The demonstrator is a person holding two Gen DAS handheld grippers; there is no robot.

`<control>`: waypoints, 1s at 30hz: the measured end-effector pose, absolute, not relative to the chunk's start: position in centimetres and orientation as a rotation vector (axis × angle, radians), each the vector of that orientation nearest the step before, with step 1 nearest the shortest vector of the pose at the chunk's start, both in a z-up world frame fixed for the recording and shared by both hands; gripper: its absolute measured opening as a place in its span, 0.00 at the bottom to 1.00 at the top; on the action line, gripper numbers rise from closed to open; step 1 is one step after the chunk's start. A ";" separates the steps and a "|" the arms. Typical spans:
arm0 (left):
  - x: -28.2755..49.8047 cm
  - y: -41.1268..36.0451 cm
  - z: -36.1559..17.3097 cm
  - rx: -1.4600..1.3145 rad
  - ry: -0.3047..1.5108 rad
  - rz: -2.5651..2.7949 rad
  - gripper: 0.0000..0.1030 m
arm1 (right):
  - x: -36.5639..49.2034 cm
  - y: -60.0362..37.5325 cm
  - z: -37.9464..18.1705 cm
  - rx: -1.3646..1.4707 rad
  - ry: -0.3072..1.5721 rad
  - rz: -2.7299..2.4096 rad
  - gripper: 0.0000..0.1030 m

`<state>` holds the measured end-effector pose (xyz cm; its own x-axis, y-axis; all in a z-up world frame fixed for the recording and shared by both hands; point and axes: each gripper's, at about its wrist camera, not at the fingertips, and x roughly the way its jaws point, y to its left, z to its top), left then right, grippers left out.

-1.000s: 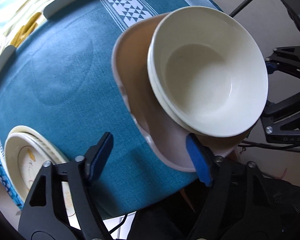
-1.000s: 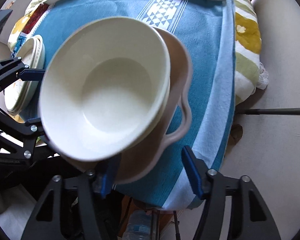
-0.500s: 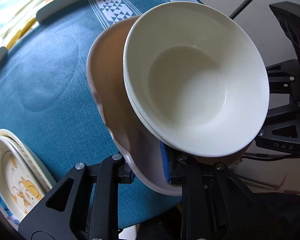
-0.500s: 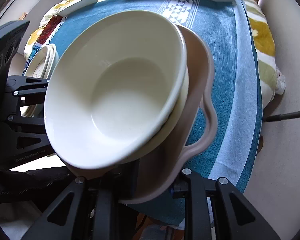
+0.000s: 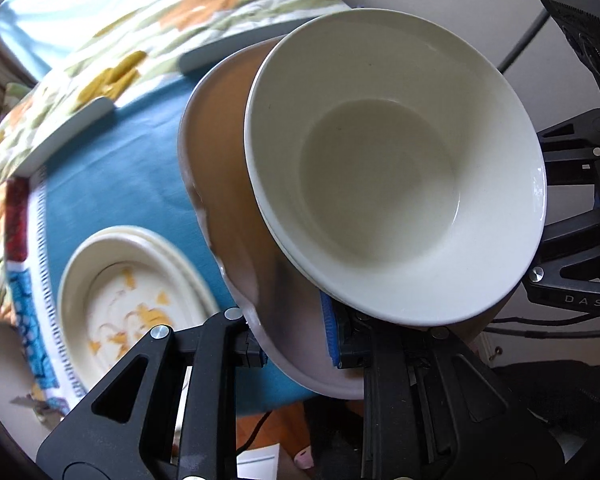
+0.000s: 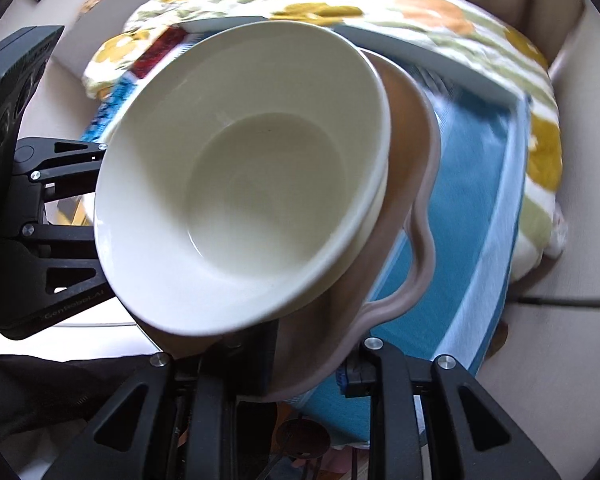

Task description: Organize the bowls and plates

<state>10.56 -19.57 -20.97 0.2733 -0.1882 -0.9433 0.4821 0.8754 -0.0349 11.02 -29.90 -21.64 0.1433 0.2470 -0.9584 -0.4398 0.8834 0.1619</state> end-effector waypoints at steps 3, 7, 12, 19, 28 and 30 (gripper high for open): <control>10.3 -16.8 -19.6 0.277 1.210 -0.434 0.17 | 11.0 -27.5 -20.4 -0.199 1.330 0.531 0.21; 10.7 -12.3 -19.0 0.276 1.212 -0.417 0.17 | 11.2 -23.7 -19.9 -0.219 1.325 0.550 0.21; 12.4 -7.6 -20.5 0.296 1.239 -0.418 0.17 | 12.0 -19.0 -20.9 -0.176 1.341 0.542 0.21; 13.2 -2.1 -23.5 0.324 1.294 -0.447 0.17 | 12.1 -12.4 -23.6 -0.135 1.388 0.521 0.21; 13.8 1.2 -25.6 0.320 1.313 -0.476 0.17 | 12.3 -8.1 -25.3 -0.124 1.414 0.473 0.21; 14.0 1.6 -26.0 0.314 1.316 -0.480 0.17 | 12.6 -7.4 -25.7 -0.118 1.419 0.461 0.21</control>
